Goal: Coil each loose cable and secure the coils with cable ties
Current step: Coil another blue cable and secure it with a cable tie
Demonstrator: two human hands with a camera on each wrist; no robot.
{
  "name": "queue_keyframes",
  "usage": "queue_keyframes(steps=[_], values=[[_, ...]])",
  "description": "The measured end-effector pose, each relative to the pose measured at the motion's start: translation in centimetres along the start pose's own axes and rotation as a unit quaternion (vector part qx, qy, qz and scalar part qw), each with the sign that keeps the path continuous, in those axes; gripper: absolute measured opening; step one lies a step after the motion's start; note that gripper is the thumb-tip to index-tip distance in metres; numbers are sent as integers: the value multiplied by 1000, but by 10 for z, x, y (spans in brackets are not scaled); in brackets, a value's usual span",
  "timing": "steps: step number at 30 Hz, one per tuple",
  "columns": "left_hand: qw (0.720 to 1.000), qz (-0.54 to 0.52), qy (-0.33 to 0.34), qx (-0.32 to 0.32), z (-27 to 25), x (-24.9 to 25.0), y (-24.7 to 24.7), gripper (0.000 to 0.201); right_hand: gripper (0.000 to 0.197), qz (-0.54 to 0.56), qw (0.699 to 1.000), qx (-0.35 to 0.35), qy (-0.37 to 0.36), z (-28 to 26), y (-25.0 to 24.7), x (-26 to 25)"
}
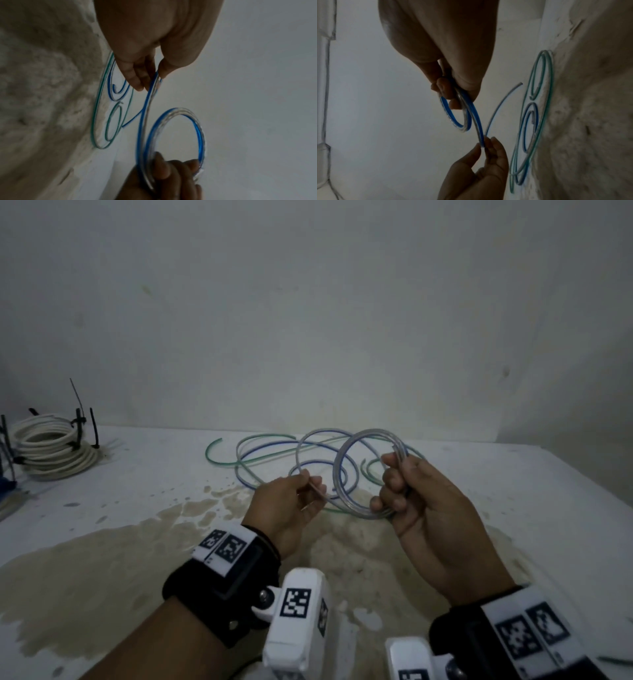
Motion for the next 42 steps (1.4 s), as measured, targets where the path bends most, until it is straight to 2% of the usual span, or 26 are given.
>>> queue_keyframes(steps=[3, 7, 11, 14, 16, 19, 24, 28, 33, 36, 39, 42], values=[[999, -28, 15, -11, 4, 5, 2, 20, 24, -30, 999, -12, 16, -3, -1, 13], [991, 64, 113, -24, 1, 19, 5, 21, 29, -102, 995, -10, 18, -4, -8, 24], [956, 204, 204, -55, -7, 22, 10, 19, 19, -192, 981, 6, -2, -2, -19, 25], [935, 245, 237, -102, -15, 19, 17, 24, 32, -265, 964, 16, -12, 0, -25, 28], [929, 257, 239, -119, -17, 16, 18, 26, 32, -277, 960, 33, -30, 1, -28, 25], [928, 266, 239, -107, -16, 15, 9, 26, 33, -267, 959, 61, -69, 3, -34, 15], [932, 253, 244, -85, -17, 18, 2, 23, 40, -279, 953, 59, -105, 2, -35, 6], [924, 268, 260, -81, -21, 20, 2, 25, 39, -250, 964, 63, -64, 1, -36, 15], [923, 275, 260, -77, -21, 20, 1, 27, 29, -218, 974, 52, -30, -1, -31, 19], [917, 287, 260, -98, -25, 16, 5, 29, 31, -248, 968, 44, -2, -2, -30, 25], [921, 284, 222, -149, -30, 5, 12, 28, 40, -294, 956, 16, 7, -3, -25, 29], [927, 269, 188, -183, -34, -1, 17, 28, 33, -342, 940, 1, 11, -5, -24, 29]])
Point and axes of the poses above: each hand's wrist, its own z-axis towards the middle knuckle, its own y-axis out of the palm, x = y × z, the point moved 9 cm from there along z, towards the middle knuckle, and after that the axes turned 3 degrees about x, right-handed, at the moved point
